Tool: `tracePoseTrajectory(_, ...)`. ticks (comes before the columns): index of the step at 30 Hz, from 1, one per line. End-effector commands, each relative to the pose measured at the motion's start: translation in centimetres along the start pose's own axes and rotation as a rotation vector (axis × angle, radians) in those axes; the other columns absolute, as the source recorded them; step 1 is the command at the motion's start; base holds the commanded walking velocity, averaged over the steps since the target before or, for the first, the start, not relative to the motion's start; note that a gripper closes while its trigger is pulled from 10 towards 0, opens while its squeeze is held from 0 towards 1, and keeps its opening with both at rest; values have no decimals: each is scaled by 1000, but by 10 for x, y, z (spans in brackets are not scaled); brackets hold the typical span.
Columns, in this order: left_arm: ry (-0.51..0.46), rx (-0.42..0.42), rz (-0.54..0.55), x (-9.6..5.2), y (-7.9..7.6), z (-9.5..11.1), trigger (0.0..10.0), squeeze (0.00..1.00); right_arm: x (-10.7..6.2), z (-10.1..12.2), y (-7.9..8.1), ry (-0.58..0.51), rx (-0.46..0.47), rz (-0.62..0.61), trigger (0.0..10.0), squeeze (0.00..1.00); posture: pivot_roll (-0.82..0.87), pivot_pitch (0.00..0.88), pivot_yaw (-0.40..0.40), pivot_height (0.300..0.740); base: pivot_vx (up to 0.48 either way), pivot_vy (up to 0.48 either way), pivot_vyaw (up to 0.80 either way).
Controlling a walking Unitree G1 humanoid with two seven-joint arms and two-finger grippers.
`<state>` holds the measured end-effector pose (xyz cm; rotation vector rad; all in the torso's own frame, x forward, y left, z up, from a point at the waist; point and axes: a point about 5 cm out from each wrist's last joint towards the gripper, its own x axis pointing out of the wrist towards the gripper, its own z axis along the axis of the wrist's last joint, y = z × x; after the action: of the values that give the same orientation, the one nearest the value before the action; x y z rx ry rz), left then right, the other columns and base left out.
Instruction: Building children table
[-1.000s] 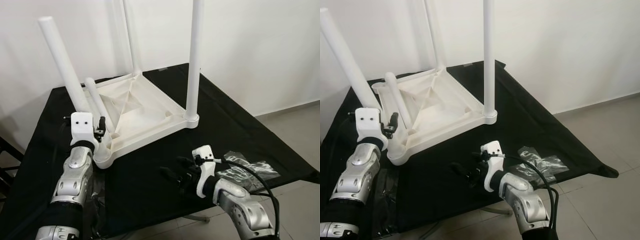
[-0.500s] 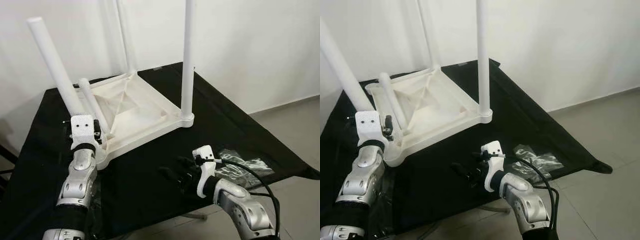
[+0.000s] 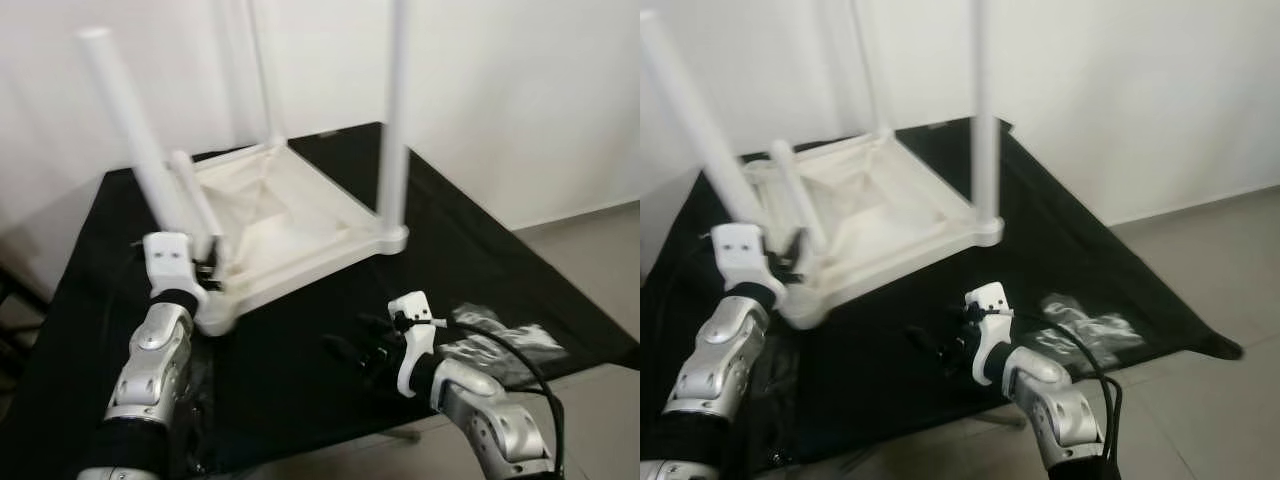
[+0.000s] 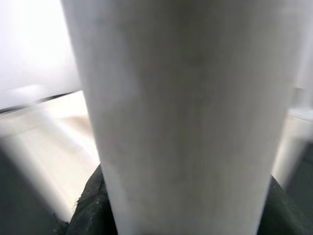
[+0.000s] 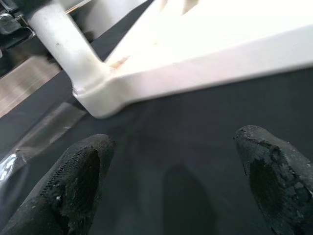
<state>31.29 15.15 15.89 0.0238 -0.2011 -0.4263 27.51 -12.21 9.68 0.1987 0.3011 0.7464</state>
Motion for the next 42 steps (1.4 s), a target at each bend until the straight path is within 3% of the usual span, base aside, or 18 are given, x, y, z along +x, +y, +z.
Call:
tracePoseTrajectory(1, -57, 102, -300, 2, -36, 12, 0, 0, 3, -1, 3, 0, 12, 17, 10000, 0, -117, 0, 43, 740, 0, 0, 0)
tracePoseTrajectory(2, -37, 132, -414, 0, -50, 9, 0, 0, 3, -1, 3, 1, 11, 17, 10000, 0, -117, 0, 44, 740, 0, 0, 0)
tracePoseTrajectory(4, -37, 132, -414, 0, -50, 9, 0, 0, 3, -1, 3, 1, 11, 17, 10000, 0, -117, 0, 44, 740, 0, 0, 0)
tracePoseTrajectory(7, -17, 149, -510, 2, -61, 3, 0, 0, 2, -1, 3, 1, 8, 16, 10000, 0, -130, 0, 49, 740, 0, 0, 0)
tracePoseTrajectory(19, -34, 153, -506, 7, -53, 2, 0, 0, 3, 0, 2, 2, 5, 16, 10000, 0, -126, 0, 46, 740, 0, 0, 0)
tracePoseTrajectory(20, -20, 157, -434, 10, -46, 1, 9176, 0, 3, 0, 2, 2, 5, 16, 10000, 0, -125, 0, 47, 740, 0, 0, 0)
tracePoseTrajectory(21, -3, 151, -333, 13, -35, 0, 10000, 933, 3, 0, 2, 1, 6, 16, 10000, 0, -125, 0, 47, 740, 0, 0, 0)
tracePoseTrajectory(22, 8, 147, -264, 14, -28, -1, 10000, 933, 3, 0, 3, 1, 6, 16, 10000, 0, -126, 0, 47, 740, 0, 0, 0)
tracePoseTrajectory(23, 5, 142, -142, 15, -15, -2, 10000, 1000, 3, 0, 3, 0, 6, 16, 10000, 0, -126, 0, 47, 740, 0, 0, 0)
tracePoseTrajectory(25, 3, 142, -121, 15, -13, -2, 10000, 1000, 3, 0, 3, 0, 6, 16, 10000, 0, -126, 0, 47, 740, 0, 0, 0)
tracePoseTrajectory(27, -13, 133, 3, 14, -2, 1, 10000, 1000, 3, 0, 3, 0, 8, 17, 10000, 0, -124, 0, 48, 740, 0, 0, 0)
tracePoseTrajectory(29, -19, 124, 56, 12, 3, 2, 10000, 1000, 3, 0, 3, 0, 8, 17, 10000, 0, -124, 0, 48, 740, 0, 0, 0)
tracePoseTrajectory(30, -18, 118, 169, 7, 14, 3, 10000, 765, 3, 0, 3, 0, 9, 17, 10000, 0, -124, 0, 48, 740, 0, 0, 0)
tracePoseTrajectory(32, -18, 118, 169, 7, 14, 3, 10000, 765, 3, 0, 3, 0, 9, 17, 10000, 0, -124, 0, 48, 740, 0, 0, 0)
tracePoseTrajectory(33, -14, 120, 228, 4, 19, 3, 10000, 765, 3, 0, 3, 0, 10, 17, 10000, 0, -124, 0, 48, 740, 0, 0, 0)
tracePoseTrajectory(34, -6, 130, 315, 0, 27, 3, 10000, 0, 3, 0, 3, 0, 10, 17, 10000, 0, -119, 0, 47, 740, 0, 0, 0)
tracePoseTrajectory(37, 55, 121, 570, -16, 49, -2, 10000, 0, 3, 0, 2, 0, 9, 16, 10000, 0, -116, 0, 45, 740, 0, 0, 0)
tracePoseTrajectory(42, 88, 60, 674, -24, 56, -9, 10000, 0, 3, 0, 2, 0, 9, 16, 10000, 0, -115, 0, 45, 740, 0, 0, 0)
